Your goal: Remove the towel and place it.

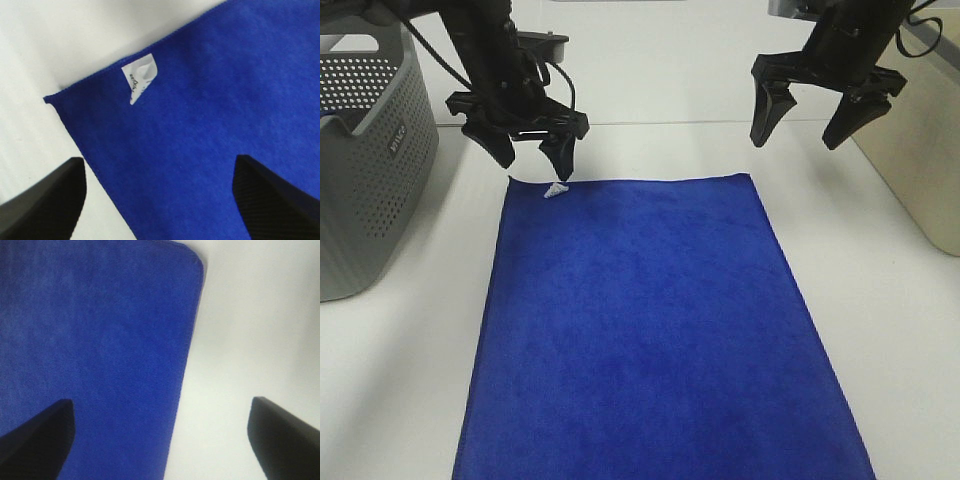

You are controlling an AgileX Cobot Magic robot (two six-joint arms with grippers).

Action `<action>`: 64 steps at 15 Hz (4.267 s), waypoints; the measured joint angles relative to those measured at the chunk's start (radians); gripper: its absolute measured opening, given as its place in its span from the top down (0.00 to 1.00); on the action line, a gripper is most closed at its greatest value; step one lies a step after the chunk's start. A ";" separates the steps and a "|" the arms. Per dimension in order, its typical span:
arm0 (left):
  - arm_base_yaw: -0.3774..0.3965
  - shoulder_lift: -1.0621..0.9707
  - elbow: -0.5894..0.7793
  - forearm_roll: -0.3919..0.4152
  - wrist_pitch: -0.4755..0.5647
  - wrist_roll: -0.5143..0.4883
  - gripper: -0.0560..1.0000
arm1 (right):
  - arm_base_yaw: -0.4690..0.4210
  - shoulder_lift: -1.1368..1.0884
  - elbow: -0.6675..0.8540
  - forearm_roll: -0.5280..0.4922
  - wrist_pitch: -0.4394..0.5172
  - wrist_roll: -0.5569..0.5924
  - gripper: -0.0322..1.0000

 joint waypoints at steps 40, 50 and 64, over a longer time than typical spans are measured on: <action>0.066 0.204 -0.124 -0.117 0.014 -0.026 0.46 | 0.006 0.419 -0.327 0.119 -0.146 -0.164 0.49; 0.066 0.211 -0.124 -0.119 -0.030 0.067 0.93 | 0.006 0.426 -0.327 0.071 -0.162 -0.210 0.95; 0.064 0.225 -0.225 -0.043 -0.447 0.191 0.93 | 0.006 0.355 -0.324 0.105 -0.575 -0.329 0.95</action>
